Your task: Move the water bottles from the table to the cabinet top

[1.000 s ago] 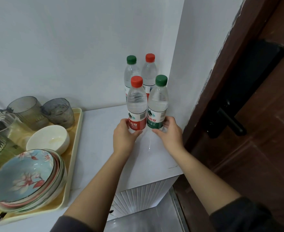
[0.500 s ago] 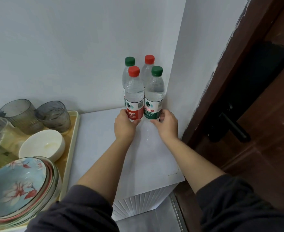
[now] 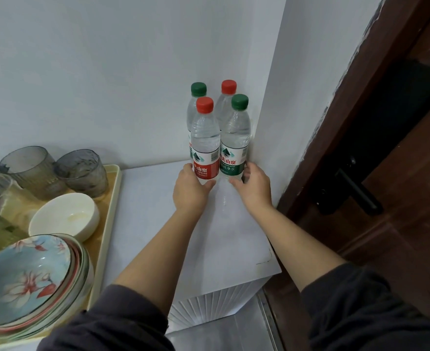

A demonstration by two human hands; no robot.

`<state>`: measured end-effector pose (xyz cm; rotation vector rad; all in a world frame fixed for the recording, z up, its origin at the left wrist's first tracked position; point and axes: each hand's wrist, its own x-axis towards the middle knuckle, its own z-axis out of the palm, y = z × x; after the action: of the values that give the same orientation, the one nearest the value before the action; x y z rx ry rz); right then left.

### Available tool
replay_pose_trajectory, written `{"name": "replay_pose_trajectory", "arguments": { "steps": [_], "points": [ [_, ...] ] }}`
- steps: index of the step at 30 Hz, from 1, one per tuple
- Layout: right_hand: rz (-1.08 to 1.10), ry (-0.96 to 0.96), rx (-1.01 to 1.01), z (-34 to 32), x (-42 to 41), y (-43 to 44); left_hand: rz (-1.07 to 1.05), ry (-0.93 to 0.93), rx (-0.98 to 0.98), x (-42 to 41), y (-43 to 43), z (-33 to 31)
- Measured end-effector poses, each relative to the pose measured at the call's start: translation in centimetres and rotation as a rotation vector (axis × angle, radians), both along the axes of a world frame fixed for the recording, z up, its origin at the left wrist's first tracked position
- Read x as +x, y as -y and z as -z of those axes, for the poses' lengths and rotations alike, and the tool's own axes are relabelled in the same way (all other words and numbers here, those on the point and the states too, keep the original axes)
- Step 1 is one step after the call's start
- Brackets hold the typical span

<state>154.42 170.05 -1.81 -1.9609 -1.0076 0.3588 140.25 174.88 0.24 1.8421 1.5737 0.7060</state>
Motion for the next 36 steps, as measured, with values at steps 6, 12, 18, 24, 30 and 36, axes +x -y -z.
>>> {"name": "replay_pose_trajectory", "arguments": {
  "steps": [6,12,18,24,30,36],
  "points": [
    [-0.174,0.239,-0.173,-0.6,-2.4,6.2,0.115,-0.397,0.140,-4.1,5.1,-0.1],
    [-0.366,0.484,-0.455,-0.9,-6.3,13.2,0.216,-0.663,0.139,-10.4,13.3,0.7],
    [-0.607,0.627,-0.412,0.1,-9.9,17.6,0.144,-0.655,0.179,-14.5,21.0,2.5],
    [-0.954,0.768,-0.182,2.1,-12.6,21.6,-0.030,-0.652,0.083,-16.9,29.5,5.0],
    [-1.238,0.842,-0.227,4.7,-15.1,23.9,-0.257,-0.684,-0.113,-18.5,36.4,7.0],
    [-1.476,0.941,-0.290,5.6,-19.4,25.0,-0.515,-0.692,-0.256,-20.3,43.2,8.1]
  ]
}}
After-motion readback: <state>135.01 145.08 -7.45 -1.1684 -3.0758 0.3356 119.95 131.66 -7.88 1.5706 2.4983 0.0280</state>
